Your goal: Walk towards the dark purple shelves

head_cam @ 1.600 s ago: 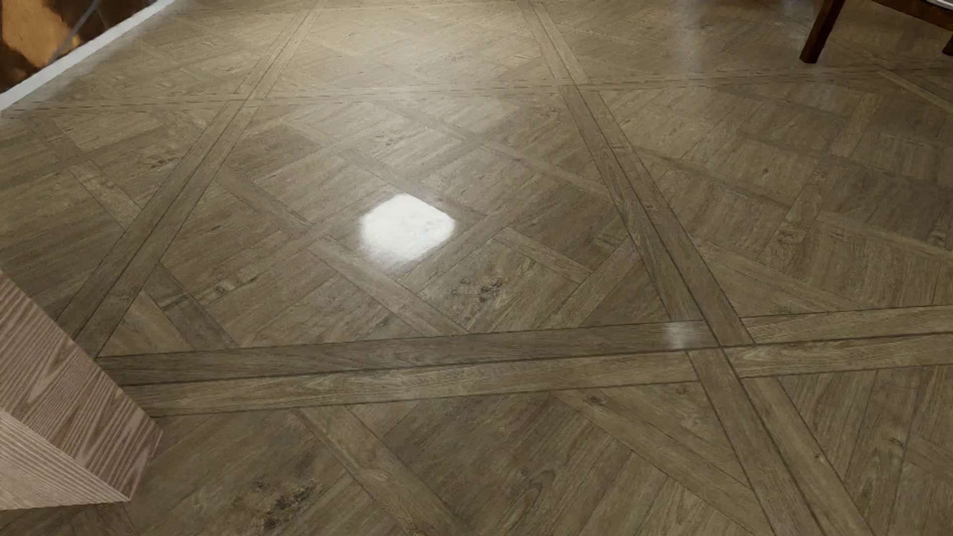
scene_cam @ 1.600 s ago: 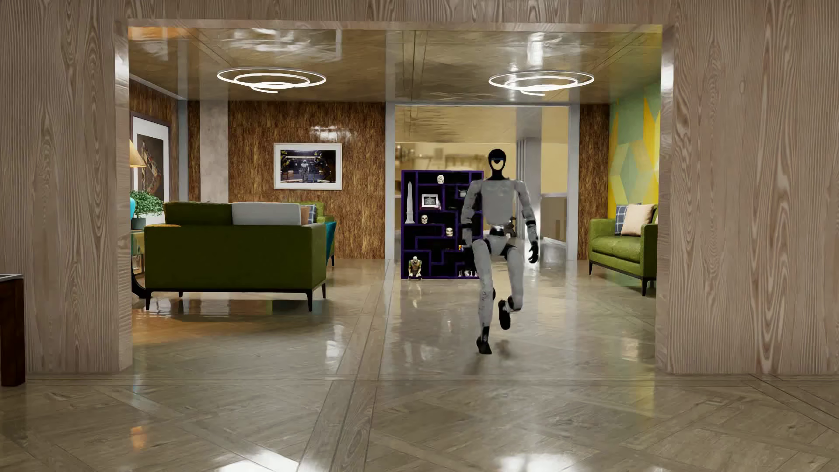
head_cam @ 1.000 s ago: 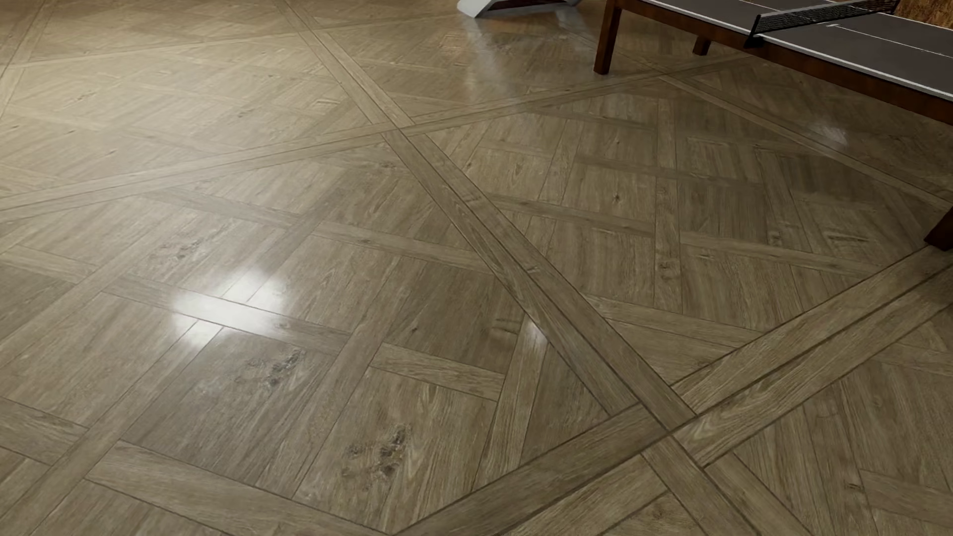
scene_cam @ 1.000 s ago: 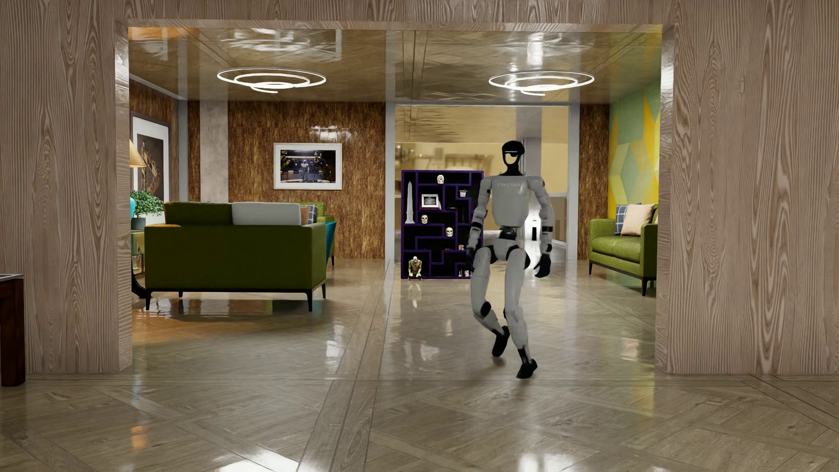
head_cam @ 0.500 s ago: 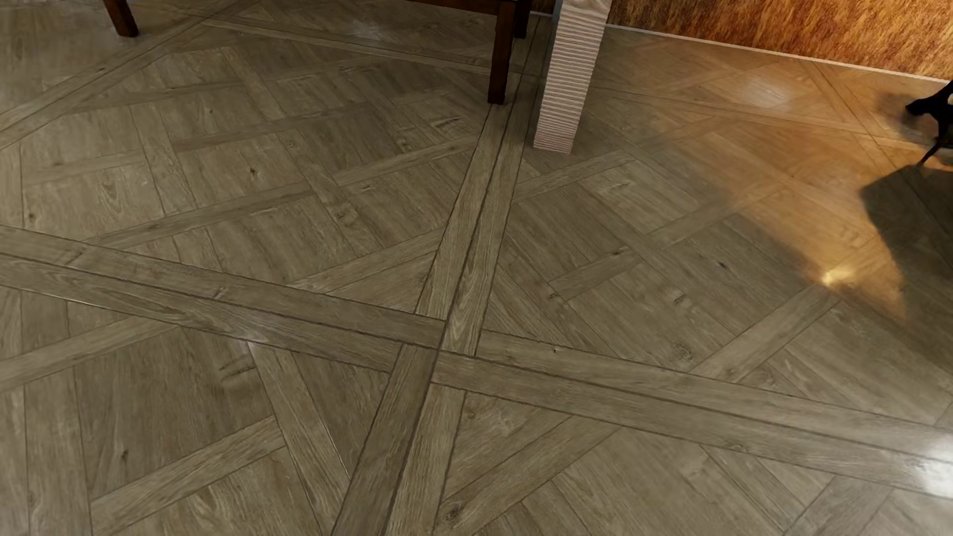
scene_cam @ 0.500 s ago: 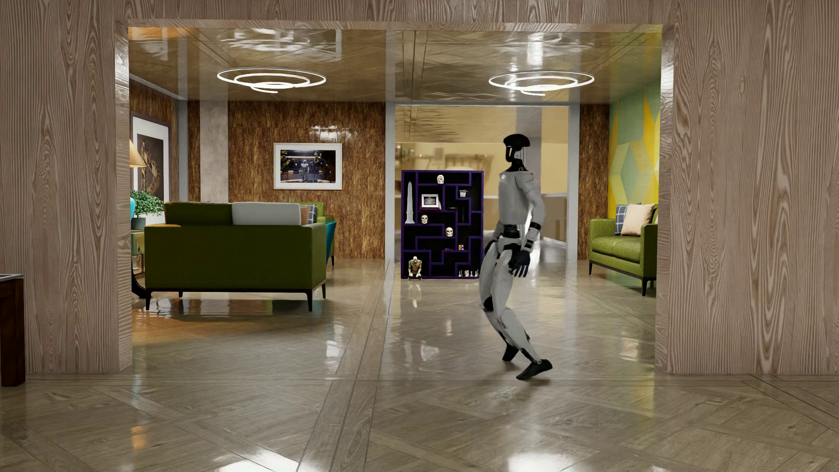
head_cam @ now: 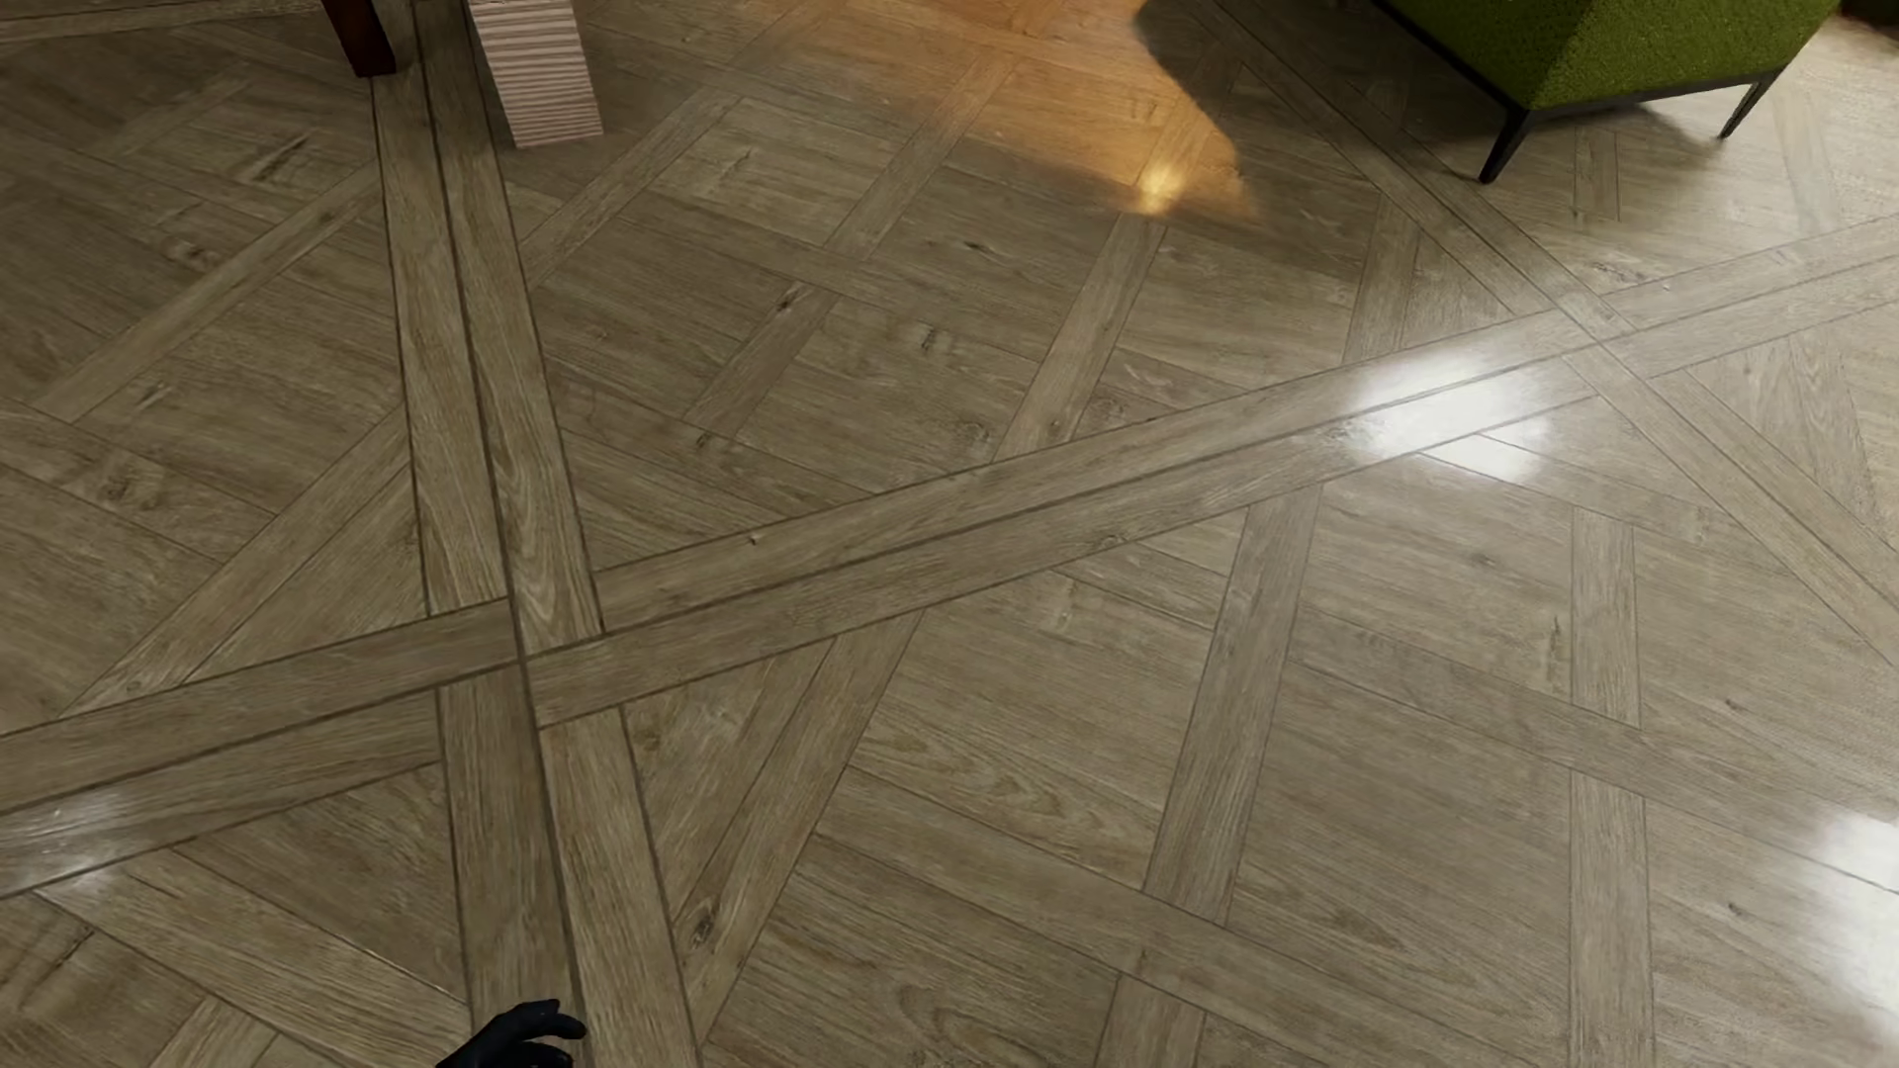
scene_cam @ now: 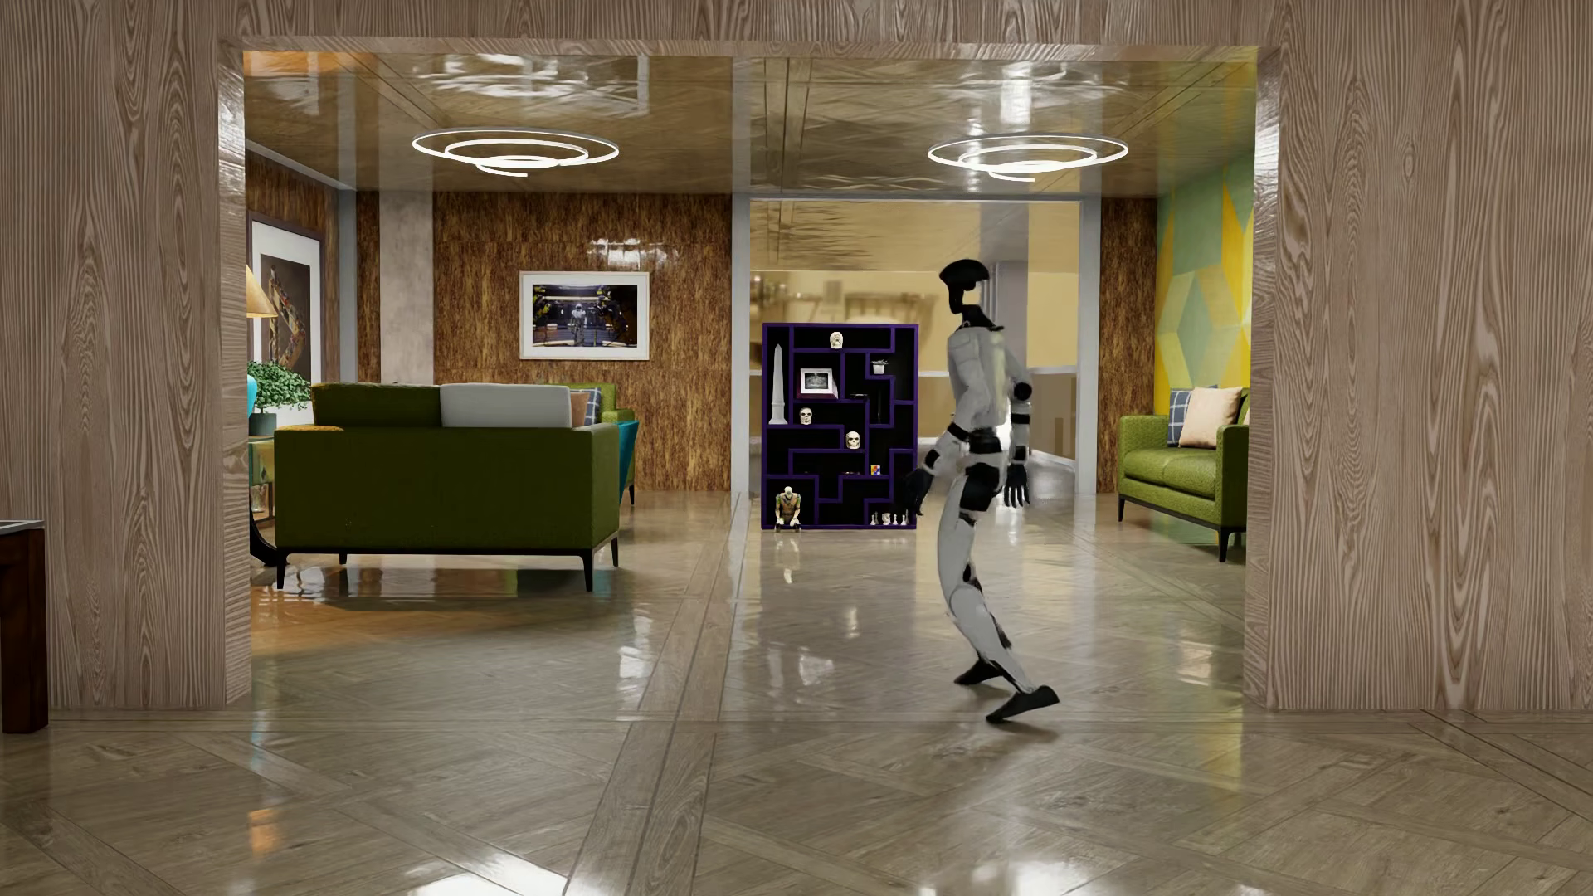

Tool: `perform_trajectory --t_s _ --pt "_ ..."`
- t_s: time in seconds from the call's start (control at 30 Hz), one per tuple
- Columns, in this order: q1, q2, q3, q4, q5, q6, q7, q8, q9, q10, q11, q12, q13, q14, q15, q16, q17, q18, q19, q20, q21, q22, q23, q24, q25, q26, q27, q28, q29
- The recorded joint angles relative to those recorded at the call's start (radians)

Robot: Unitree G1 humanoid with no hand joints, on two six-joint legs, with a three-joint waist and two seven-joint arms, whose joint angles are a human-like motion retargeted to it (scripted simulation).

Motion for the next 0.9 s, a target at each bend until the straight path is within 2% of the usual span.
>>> perform_trajectory --t_s 0.03,0.17,0.23,0.27,0.33,0.4,0.47,0.53,0.57,0.63,0.7,0.77,0.8,0.87,0.9 --pt "0.021 -0.025 -0.005 -0.001 -0.014 0.004 0.000 0.000 -0.002 -0.009 0.024 0.009 0.005 0.002 0.010 -0.007 0.007 0.000 0.000 0.000 0.012 -0.025 0.006 0.000 0.000 0.000 0.000 0.000 0.000" --pt "0.188 -0.111 -0.076 -0.028 -0.052 0.018 0.000 0.000 -0.015 -0.096 0.160 0.063 0.034 0.057 0.232 -0.034 0.027 0.000 0.000 0.003 0.014 -0.037 0.006 0.000 0.000 0.000 0.000 0.000 0.000" --pt "0.224 -0.143 -0.121 -0.011 -0.022 0.020 0.000 0.000 -0.024 -0.065 0.212 0.085 0.040 0.096 0.256 -0.037 0.033 0.000 0.000 -0.002 -0.002 0.010 0.014 0.000 0.000 0.000 0.000 0.000 0.000" --pt "0.218 -0.152 -0.124 0.019 0.012 0.027 0.000 0.000 -0.022 -0.003 0.246 0.090 0.030 0.123 0.233 -0.042 0.034 0.000 0.000 0.000 0.003 0.048 0.021 0.000 0.000 0.000 0.000 0.000 0.000" --pt "0.140 -0.110 -0.086 0.041 0.080 0.027 0.000 0.000 -0.015 0.193 0.261 0.110 -0.009 0.149 0.113 -0.060 0.023 0.000 0.000 0.008 -0.002 0.146 0.028 0.000 0.000 0.000 0.000 0.000 0.000" --pt "0.019 -0.021 0.016 -0.022 0.160 0.027 0.000 0.000 -0.005 0.397 0.205 0.142 -0.065 0.116 -0.016 -0.072 0.004 0.000 0.000 -0.007 -0.056 0.232 0.010 0.000 0.000 0.000 0.000 0.000 0.000" --pt "-0.152 0.127 0.107 -0.107 0.244 0.032 0.000 0.000 -0.003 0.469 0.062 0.187 -0.139 0.087 -0.166 -0.077 -0.019 0.000 0.000 -0.055 -0.109 0.286 -0.049 0.000 0.000 0.000 0.000 0.000 0.000" --pt "-0.316 0.343 0.190 -0.180 0.293 0.031 0.000 0.000 0.002 0.375 -0.122 0.231 -0.192 0.086 -0.325 -0.073 -0.049 0.000 0.000 -0.112 -0.140 0.314 -0.152 0.000 0.000 0.000 0.000 0.000 0.000" --pt "-0.397 0.439 0.248 -0.204 0.290 0.026 0.000 0.000 -0.005 0.302 -0.193 0.252 -0.215 0.096 -0.396 -0.071 -0.059 0.000 0.000 -0.127 -0.152 0.328 -0.192 0.000 0.000 0.000 0.000 0.000 0.000" --pt "-0.539 0.581 0.343 -0.193 0.266 0.008 0.000 0.000 -0.007 0.122 -0.259 0.263 -0.275 0.157 -0.488 -0.060 -0.082 0.000 0.000 -0.146 -0.167 0.370 -0.285 0.000 0.000 0.000 0.000 0.000 0.000" --pt "-0.616 0.728 0.406 -0.175 0.238 -0.004 0.000 0.000 -0.005 -0.076 -0.279 0.260 -0.333 0.184 -0.551 -0.037 -0.104 0.000 0.000 -0.164 -0.136 0.415 -0.341 0.000 0.000 0.000 0.000 0.000 0.000" --pt "-0.652 0.808 0.478 -0.158 0.181 -0.014 0.000 0.000 -0.016 -0.124 -0.269 0.247 -0.362 0.144 -0.477 -0.020 -0.113 0.000 0.000 -0.171 -0.080 0.449 -0.331 0.000 0.000 0.000 0.000 0.000 0.000" --pt "-0.659 0.822 0.505 -0.166 0.146 -0.031 0.000 0.000 -0.020 -0.057 -0.223 0.236 -0.357 0.126 -0.373 -0.014 -0.103 0.000 0.000 -0.177 -0.050 0.471 -0.294 0.000 0.000 0.000 0.000 0.000 0.000" --pt "-0.668 0.756 0.500 -0.196 0.090 -0.071 0.000 0.000 -0.021 0.150 0.019 0.204 -0.324 0.124 -0.062 -0.017 -0.064 0.000 0.000 -0.191 0.028 0.518 -0.191 0.000 0.000 0.000 0.000 0.000 0.000" --pt "-0.605 0.698 0.458 -0.230 0.076 -0.068 0.000 0.000 0.009 0.227 0.211 0.176 -0.299 0.076 0.090 -0.034 -0.063 0.000 0.000 -0.189 0.068 0.525 -0.159 0.000 0.000 0.000 0.000 0.000 0.000"
